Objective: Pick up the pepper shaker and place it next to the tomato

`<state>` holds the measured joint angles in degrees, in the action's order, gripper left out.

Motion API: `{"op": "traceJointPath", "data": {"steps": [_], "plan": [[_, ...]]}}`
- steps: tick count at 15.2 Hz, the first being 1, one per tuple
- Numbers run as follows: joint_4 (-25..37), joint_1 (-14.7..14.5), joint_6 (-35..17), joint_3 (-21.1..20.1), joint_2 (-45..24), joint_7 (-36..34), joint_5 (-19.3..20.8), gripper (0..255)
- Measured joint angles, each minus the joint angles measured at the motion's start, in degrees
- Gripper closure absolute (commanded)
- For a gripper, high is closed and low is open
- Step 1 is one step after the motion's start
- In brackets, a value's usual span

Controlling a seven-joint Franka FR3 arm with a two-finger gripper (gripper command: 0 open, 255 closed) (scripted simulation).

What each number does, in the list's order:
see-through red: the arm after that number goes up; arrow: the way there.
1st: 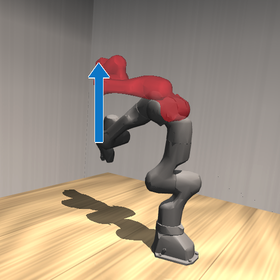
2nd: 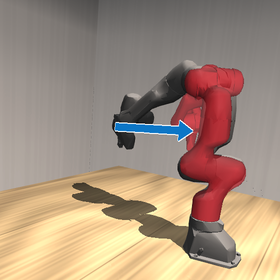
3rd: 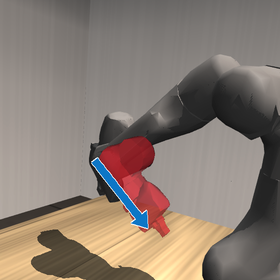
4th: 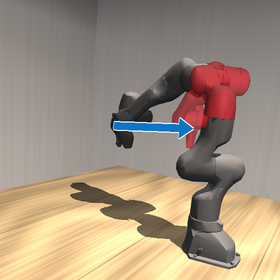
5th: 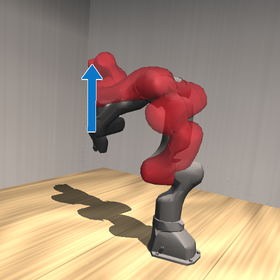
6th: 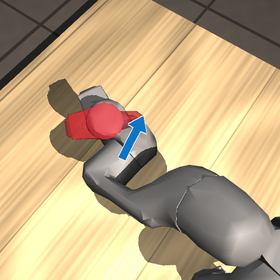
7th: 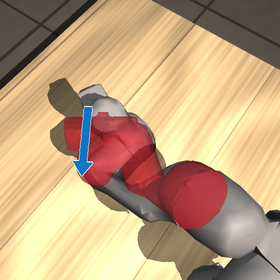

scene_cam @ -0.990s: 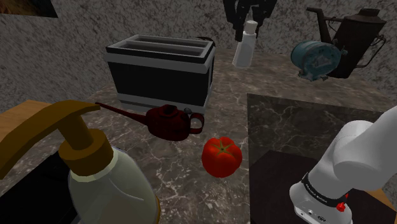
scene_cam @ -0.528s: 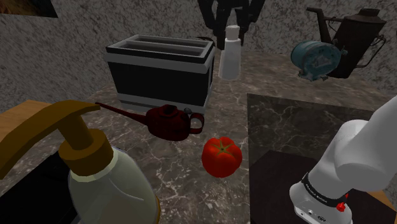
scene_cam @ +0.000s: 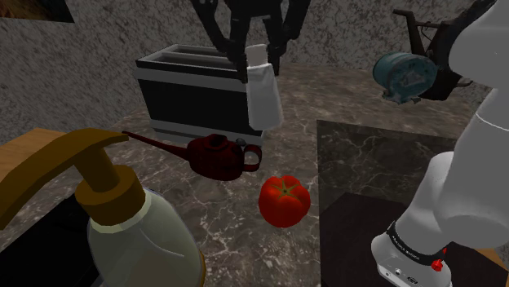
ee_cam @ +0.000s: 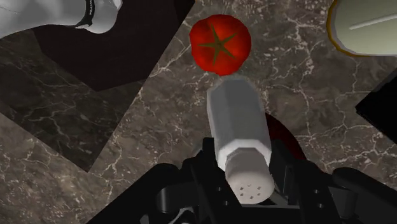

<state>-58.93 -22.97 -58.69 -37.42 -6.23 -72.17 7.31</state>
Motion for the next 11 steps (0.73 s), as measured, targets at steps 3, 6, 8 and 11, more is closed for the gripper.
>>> {"op": "traceJointPath", "data": {"steps": [3,6,8,11], "plan": [[16.88,-11.71,6.27,-2.71,-12.45,-6.83,8.77,255],[13.08,-11.28,4.01,-3.27,-11.79,-8.88,8.51,255],[7.5,-8.73,0.64,-3.55,-9.23,-8.82,6.19,255],[-0.67,-5.2,-4.3,-3.34,-5.26,-7.83,2.94,255]]}}
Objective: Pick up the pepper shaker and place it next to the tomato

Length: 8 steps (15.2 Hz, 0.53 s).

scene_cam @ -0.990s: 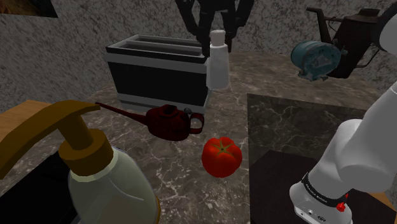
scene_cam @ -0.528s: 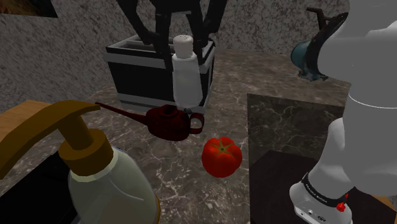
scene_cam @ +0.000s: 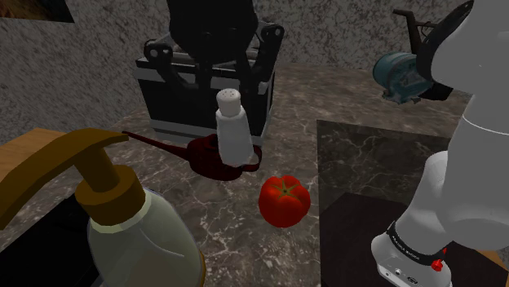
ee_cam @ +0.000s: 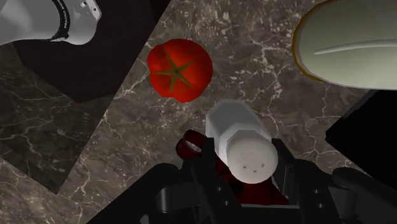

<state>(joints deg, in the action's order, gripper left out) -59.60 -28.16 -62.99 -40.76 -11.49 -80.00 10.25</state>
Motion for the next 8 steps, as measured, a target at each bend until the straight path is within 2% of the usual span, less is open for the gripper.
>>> {"op": "traceJointPath", "data": {"steps": [8], "plan": [[-14.33,4.13,-9.24,1.16,6.63,2.2,-4.8,255]]}}
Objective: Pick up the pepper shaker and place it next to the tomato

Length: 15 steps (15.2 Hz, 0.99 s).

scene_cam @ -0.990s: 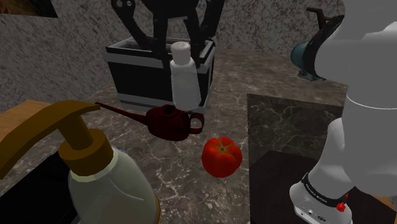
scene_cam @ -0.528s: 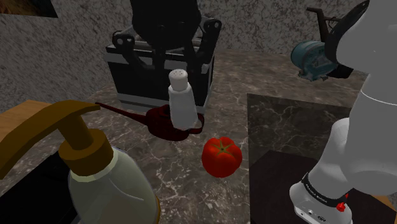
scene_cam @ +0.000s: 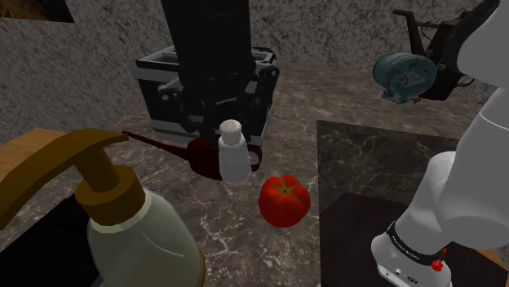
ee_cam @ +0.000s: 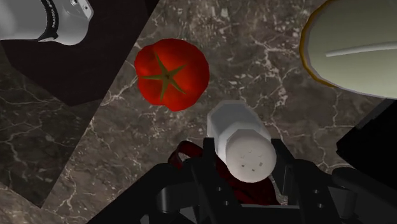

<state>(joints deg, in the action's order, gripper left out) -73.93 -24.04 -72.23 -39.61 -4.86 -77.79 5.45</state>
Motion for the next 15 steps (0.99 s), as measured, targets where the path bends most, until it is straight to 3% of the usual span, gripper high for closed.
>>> {"op": "traceJointPath", "data": {"steps": [15], "plan": [[-18.36,2.05,-13.45,1.49,6.44,2.25,-4.0,255]]}}
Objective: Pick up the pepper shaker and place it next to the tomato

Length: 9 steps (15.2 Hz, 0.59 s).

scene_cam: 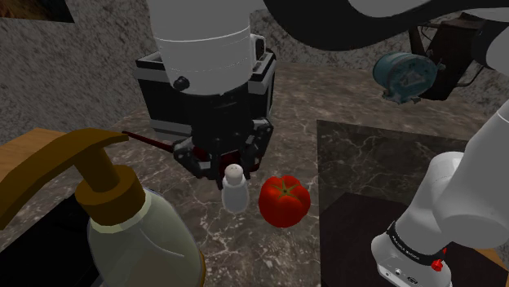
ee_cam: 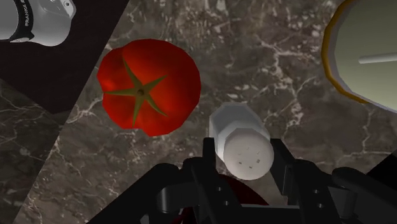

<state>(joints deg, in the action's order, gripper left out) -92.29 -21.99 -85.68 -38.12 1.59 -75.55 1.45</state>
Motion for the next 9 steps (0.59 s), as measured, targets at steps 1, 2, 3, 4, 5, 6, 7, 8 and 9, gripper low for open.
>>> {"op": "traceJointPath", "data": {"steps": [1,2,3,4,5,6,7,8,9], "plan": [[-1.18,0.09,-0.9,0.11,0.35,0.18,-0.2,255],[-2.02,0.18,-1.49,0.22,0.69,0.39,-0.38,255],[-2.29,0.18,-1.78,0.23,0.67,0.39,-0.37,255],[-2.4,0.18,-1.93,0.22,0.62,0.37,-0.34,255],[-2.47,0.17,-2.02,0.21,0.61,0.35,-0.34,255],[-2.51,0.17,-2.06,0.21,0.62,0.35,-0.34,255],[-2.53,0.16,-2.08,0.21,0.62,0.34,-0.34,255],[-2.54,0.16,-2.09,0.2,0.62,0.34,-0.34,255],[-2.55,0.16,-2.09,0.2,0.62,0.34,-0.34,0]]}}
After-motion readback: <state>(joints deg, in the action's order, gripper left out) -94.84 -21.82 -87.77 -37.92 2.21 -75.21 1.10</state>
